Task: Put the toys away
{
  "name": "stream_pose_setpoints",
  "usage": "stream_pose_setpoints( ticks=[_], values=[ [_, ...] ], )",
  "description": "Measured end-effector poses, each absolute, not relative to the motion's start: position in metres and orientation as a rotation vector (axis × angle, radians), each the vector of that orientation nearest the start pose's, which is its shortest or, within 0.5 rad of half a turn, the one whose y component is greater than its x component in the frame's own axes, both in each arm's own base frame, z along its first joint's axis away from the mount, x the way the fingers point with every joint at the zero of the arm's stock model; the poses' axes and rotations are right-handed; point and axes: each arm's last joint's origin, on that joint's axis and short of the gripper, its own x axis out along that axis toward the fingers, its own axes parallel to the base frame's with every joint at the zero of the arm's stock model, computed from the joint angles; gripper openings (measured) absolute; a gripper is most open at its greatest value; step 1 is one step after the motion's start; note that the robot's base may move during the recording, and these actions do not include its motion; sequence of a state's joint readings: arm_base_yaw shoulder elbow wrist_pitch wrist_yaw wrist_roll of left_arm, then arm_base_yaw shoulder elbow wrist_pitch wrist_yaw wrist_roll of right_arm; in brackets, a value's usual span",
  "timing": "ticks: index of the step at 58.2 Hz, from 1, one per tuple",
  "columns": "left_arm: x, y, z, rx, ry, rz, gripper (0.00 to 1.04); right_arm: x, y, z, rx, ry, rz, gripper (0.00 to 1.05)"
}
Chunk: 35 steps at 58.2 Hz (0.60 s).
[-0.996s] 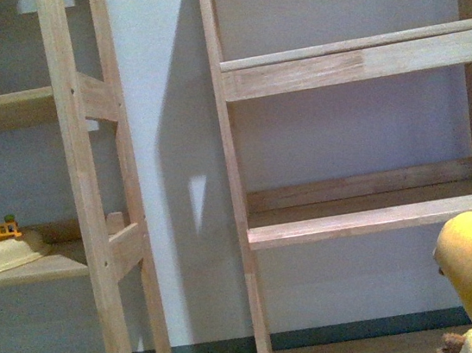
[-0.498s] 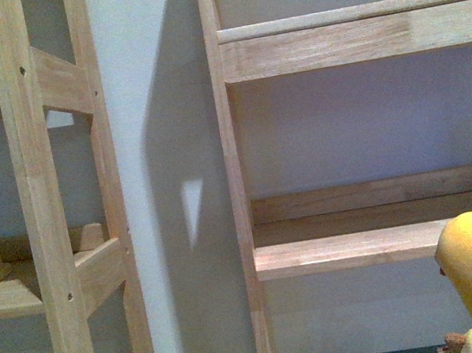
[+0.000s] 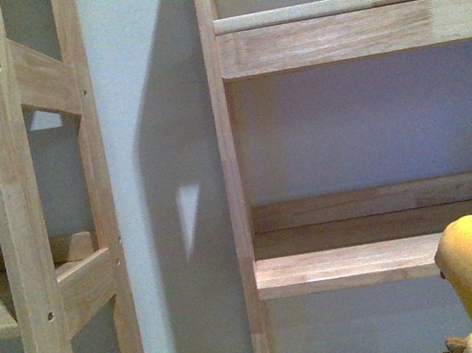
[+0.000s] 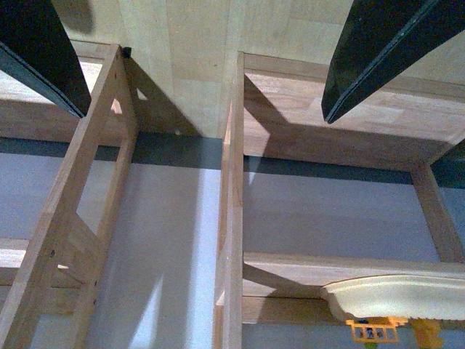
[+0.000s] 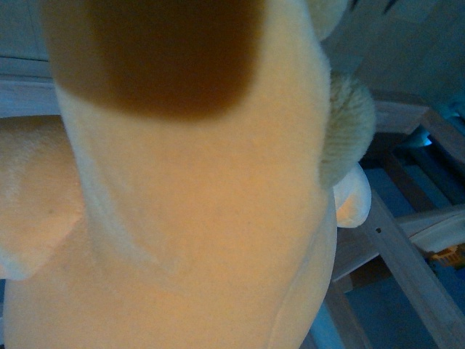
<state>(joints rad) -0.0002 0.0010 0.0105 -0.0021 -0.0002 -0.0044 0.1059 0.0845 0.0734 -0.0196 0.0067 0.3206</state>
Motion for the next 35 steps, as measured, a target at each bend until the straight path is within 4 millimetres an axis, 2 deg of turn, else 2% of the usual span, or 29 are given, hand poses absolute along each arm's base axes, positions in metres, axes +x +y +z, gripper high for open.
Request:
stream_pose_setpoints(
  ticks=[35],
  values=[
    [0.0971,0.0000,0.1668,-0.004,-0.008,0.000,0.99,0.0987,0.0103,0.1801,0.318,0.046,0.093,0.19]
  ],
)
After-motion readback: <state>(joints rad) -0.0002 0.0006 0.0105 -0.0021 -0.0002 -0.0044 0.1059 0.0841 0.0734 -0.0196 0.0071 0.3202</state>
